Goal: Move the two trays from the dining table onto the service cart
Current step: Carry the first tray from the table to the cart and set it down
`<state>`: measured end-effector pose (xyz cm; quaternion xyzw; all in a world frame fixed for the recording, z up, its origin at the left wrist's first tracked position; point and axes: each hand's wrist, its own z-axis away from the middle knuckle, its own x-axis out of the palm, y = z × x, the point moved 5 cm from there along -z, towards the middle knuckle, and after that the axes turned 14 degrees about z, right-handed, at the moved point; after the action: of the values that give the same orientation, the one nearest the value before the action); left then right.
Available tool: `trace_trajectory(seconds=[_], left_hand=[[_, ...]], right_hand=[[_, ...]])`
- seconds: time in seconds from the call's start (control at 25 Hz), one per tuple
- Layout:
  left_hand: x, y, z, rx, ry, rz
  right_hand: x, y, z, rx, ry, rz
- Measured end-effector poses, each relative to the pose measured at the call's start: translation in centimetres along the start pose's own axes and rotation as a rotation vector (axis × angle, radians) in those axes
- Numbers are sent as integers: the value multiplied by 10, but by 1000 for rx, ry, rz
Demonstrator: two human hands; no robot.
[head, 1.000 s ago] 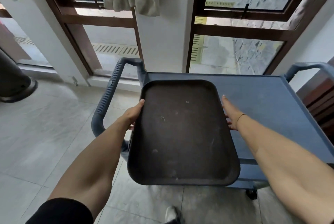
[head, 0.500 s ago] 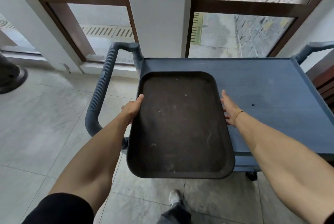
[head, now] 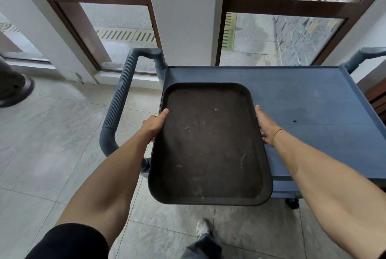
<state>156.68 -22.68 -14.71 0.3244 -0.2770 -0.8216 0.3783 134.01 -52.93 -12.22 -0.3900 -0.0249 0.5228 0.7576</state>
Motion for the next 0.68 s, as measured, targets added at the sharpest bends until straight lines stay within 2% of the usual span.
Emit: trace_trajectory(seconds=[0.16,0.28,0.4,0.68], left_hand=[[3,0,3,2,13,-20],[2,4,9,51,38,-84],[-2,17,22,150,70,-147],[-11,46,79,482,228,-364]], right_hand=[[-2,5,-12,-8,35,72],[-4,1,-18,-60,80,274],[-4,-19,-11,-204,176,564],[-11,-67,20,-567,333,1024]])
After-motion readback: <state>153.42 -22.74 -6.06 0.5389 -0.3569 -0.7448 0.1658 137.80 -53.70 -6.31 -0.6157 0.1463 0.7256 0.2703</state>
